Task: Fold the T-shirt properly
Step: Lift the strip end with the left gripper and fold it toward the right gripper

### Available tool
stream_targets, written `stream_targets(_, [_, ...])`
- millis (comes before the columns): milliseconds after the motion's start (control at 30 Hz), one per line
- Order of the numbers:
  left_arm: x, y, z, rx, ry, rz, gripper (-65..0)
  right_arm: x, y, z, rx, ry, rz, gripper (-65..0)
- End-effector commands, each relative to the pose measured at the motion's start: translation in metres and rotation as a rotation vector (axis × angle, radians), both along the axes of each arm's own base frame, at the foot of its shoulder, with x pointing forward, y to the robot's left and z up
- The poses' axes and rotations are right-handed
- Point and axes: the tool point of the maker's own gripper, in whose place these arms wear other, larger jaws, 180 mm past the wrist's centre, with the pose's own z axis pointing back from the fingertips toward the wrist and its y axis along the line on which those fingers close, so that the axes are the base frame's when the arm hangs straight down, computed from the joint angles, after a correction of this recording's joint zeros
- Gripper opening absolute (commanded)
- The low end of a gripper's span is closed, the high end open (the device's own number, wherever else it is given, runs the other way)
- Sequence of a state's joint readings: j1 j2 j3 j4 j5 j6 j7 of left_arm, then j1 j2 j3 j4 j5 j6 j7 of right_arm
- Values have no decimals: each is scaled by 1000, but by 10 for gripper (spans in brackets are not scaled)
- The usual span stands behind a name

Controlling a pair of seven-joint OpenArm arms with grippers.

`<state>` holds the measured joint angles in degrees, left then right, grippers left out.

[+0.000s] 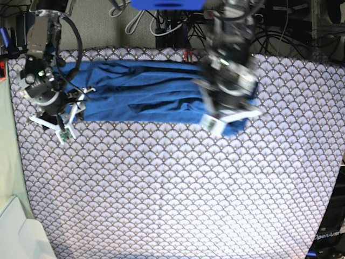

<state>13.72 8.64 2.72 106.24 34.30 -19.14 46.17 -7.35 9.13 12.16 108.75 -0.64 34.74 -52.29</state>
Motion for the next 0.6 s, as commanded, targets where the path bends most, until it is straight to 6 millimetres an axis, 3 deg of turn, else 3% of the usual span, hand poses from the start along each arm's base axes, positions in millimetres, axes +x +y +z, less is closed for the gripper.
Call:
stream_targets(0, [6, -8, 15, -18, -64, 10, -646, 7, -1, 12, -3, -45, 9, -348])
stream_targets(133, [0, -48, 20, -55, -72, -76, -646, 7, -1, 12, -3, -43, 9, -348])
stream_targets(567, [-17, -100, 18, -111, -50, -213, -646, 5, -1, 9, -2, -34, 8, -348])
